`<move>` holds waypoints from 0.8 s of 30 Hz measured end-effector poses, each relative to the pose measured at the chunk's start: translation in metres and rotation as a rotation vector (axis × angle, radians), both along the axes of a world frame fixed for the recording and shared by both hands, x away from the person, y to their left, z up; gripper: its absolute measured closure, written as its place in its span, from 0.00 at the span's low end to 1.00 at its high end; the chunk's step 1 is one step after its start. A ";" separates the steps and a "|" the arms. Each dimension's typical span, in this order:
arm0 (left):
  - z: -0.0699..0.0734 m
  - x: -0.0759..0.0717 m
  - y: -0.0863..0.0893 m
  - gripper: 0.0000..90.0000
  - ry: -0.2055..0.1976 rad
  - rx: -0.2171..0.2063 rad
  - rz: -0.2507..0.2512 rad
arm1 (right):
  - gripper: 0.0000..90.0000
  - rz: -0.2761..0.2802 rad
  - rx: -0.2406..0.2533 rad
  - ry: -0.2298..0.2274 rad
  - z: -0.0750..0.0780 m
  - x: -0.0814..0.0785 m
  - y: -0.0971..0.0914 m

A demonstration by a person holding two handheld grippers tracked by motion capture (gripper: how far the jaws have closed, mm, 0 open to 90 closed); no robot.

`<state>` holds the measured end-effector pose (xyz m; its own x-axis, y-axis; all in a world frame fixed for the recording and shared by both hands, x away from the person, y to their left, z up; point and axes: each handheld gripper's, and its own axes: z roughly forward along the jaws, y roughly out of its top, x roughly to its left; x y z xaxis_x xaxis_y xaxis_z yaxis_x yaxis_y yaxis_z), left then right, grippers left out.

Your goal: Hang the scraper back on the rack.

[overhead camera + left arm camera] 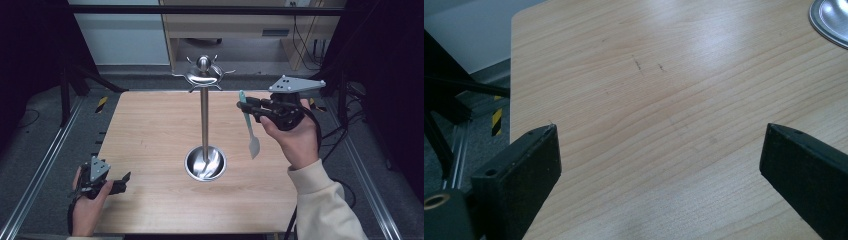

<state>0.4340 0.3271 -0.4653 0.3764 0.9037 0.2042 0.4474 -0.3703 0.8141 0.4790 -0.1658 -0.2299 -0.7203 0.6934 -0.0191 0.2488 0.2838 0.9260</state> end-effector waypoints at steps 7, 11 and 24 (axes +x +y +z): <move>0.001 0.000 0.001 0.03 -0.008 -0.001 0.003 | 0.83 0.002 0.004 -0.011 0.004 -0.003 -0.002; 0.002 0.000 0.003 0.03 -0.015 -0.010 0.012 | 0.83 0.001 0.003 -0.012 0.006 -0.004 -0.001; 0.003 -0.001 0.004 0.03 -0.014 -0.009 0.019 | 0.83 0.022 0.018 -0.036 0.014 -0.009 0.004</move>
